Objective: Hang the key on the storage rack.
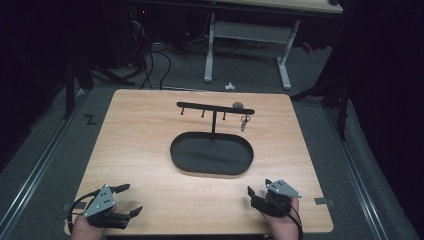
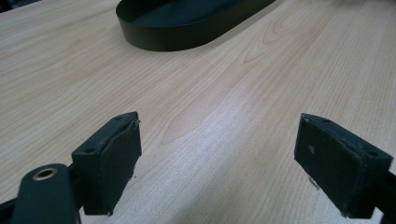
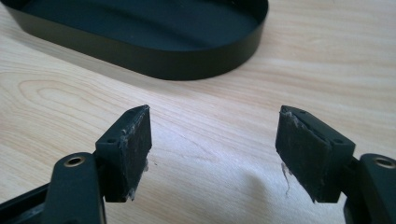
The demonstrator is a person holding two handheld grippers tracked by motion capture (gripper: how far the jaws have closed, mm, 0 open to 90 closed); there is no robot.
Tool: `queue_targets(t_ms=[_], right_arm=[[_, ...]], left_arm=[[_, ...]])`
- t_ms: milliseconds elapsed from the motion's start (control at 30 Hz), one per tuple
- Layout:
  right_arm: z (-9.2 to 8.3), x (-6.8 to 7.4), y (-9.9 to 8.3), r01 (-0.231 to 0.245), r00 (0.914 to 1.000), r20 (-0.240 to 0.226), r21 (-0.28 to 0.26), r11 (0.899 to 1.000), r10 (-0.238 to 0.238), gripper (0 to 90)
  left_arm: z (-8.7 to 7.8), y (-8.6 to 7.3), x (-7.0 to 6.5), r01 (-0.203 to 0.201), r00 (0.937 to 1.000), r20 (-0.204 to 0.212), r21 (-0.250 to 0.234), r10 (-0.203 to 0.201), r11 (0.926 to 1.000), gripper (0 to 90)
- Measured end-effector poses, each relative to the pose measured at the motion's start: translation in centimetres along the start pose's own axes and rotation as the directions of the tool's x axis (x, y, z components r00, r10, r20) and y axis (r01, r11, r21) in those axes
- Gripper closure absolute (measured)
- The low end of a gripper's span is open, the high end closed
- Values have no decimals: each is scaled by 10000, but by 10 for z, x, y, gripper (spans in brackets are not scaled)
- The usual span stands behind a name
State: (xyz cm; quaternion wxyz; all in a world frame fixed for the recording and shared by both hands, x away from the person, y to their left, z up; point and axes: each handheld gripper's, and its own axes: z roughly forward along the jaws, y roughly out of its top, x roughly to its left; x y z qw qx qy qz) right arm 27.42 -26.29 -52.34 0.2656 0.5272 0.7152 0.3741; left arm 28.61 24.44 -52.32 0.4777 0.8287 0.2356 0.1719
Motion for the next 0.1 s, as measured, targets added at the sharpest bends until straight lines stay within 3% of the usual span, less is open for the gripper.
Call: queue_targets(t_ms=[100], right_arm=[[-2,-1,-1,-72,9999,109,-24,10000,72,275]], left_arm=[[0,0,1,-6,10000,25,-11,6,10000,153]])
